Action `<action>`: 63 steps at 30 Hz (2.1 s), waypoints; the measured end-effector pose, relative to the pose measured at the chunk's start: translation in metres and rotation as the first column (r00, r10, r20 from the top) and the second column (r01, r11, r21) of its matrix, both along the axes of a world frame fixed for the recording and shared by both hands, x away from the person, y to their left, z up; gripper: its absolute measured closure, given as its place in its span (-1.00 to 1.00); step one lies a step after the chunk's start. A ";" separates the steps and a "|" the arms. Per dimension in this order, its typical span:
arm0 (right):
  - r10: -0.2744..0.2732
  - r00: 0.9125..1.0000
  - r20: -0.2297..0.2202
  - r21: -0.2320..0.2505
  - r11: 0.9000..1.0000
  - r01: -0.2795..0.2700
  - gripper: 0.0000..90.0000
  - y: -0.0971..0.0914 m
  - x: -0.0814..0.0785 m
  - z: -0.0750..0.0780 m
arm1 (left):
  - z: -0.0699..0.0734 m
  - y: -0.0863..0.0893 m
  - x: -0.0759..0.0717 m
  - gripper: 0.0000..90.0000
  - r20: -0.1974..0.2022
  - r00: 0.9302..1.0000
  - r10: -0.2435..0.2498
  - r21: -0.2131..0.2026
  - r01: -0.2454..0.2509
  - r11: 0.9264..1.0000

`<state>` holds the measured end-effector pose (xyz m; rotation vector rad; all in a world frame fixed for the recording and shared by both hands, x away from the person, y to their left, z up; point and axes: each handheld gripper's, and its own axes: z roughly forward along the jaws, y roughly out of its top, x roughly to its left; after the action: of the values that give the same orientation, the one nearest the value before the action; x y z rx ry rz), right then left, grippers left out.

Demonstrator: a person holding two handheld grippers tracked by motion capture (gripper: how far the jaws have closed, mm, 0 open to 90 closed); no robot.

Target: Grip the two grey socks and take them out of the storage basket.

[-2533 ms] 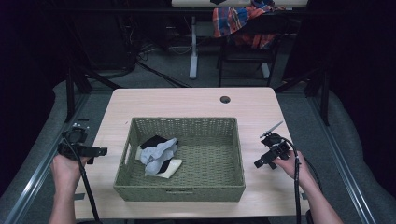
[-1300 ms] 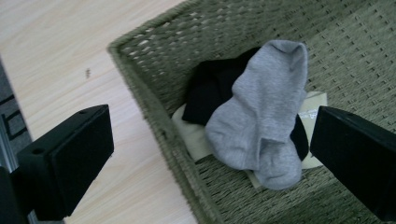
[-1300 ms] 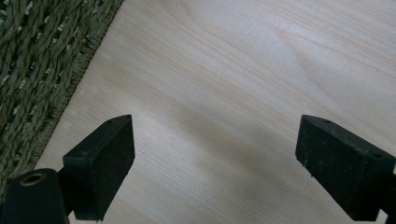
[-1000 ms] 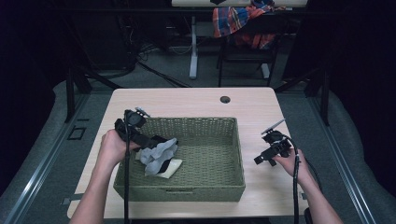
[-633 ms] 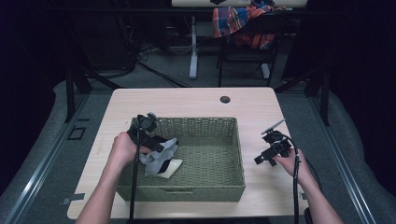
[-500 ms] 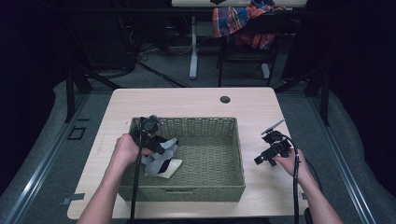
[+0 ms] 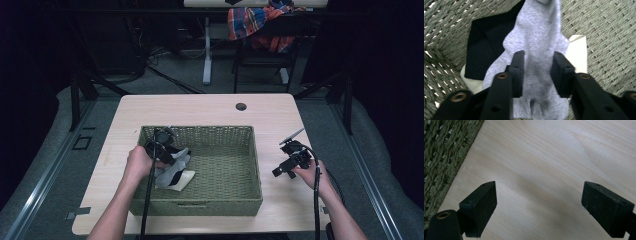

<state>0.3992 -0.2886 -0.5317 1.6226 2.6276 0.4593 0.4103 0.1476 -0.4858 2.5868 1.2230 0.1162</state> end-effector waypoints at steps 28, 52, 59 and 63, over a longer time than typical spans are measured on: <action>0.011 1.000 -0.013 -0.004 1.000 -0.011 -0.72 -0.004 0.001 0.003 | 0.042 0.014 -0.014 0.93 0.128 0.992 -0.017 0.041 0.012 0.999; 0.005 1.000 -0.012 -0.006 1.000 -0.005 -0.72 -0.006 0.001 0.003 | 0.070 0.020 -0.010 0.93 0.178 0.984 -0.010 0.020 0.006 1.000; 0.001 1.000 -0.007 -0.007 1.000 -0.001 -0.72 -0.006 0.001 0.004 | 0.075 0.017 -0.003 0.93 0.165 0.986 -0.023 0.036 0.018 0.999; 0.007 1.000 -0.012 -0.006 1.000 -0.007 -0.72 -0.006 0.001 0.004 | 0.079 0.017 0.001 0.93 0.158 0.987 -0.022 0.041 0.016 0.999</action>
<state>0.4003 -0.2951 -0.5278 1.6199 2.6416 0.4433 0.4117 0.1646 -0.4064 2.5658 1.1493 0.3393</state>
